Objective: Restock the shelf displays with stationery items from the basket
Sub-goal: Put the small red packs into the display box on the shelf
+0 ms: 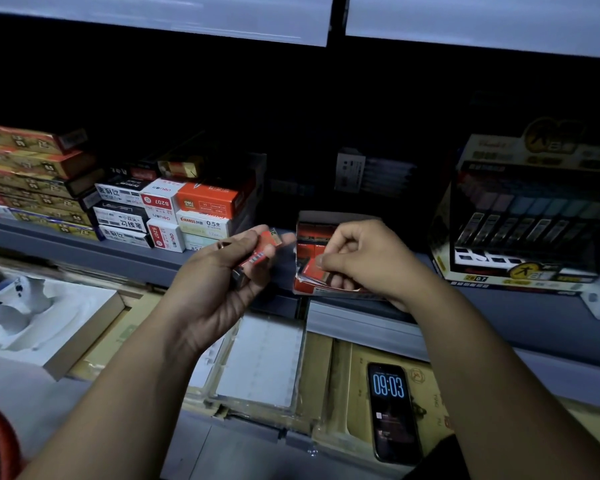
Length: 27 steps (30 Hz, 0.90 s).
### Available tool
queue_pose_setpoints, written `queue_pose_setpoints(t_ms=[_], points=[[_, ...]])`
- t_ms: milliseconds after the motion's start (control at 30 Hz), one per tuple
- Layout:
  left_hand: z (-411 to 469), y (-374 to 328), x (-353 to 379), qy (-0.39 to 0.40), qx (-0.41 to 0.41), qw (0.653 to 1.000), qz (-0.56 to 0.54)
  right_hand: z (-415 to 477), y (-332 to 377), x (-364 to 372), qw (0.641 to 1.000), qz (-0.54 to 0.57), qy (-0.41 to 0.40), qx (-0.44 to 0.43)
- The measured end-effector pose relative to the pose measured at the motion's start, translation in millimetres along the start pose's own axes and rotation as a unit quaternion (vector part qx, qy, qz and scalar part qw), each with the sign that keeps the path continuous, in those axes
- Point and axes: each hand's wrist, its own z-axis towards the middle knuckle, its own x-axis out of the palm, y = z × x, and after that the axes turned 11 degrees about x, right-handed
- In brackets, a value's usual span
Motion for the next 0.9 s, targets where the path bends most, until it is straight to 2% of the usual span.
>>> queue_pose_setpoints(t_ms=[67, 200, 467, 767, 900], points=[[1, 1, -1, -0.01, 0.006, 1.0, 0.002, -1, 0, -3, 1.0, 0.025, 0.007, 0.017], [4, 3, -2, -0.025, 0.004, 1.0, 0.002, 2, 0, 0, 0.997, -0.065, -0.02, 0.022], [6, 4, -3, -0.041, -0.004, 0.999, 0.016, 0, 2, 5, 0.983, -0.175, -0.049, -0.029], [2, 2, 2, -0.026, -0.006, 0.998, 0.06, 3, -7, 5, 0.994, -0.081, -0.031, -0.064], [3, 4, 1, -0.003, 0.005, 0.993, 0.12, 2, -1, 7, 0.991, 0.041, -0.056, -0.117]])
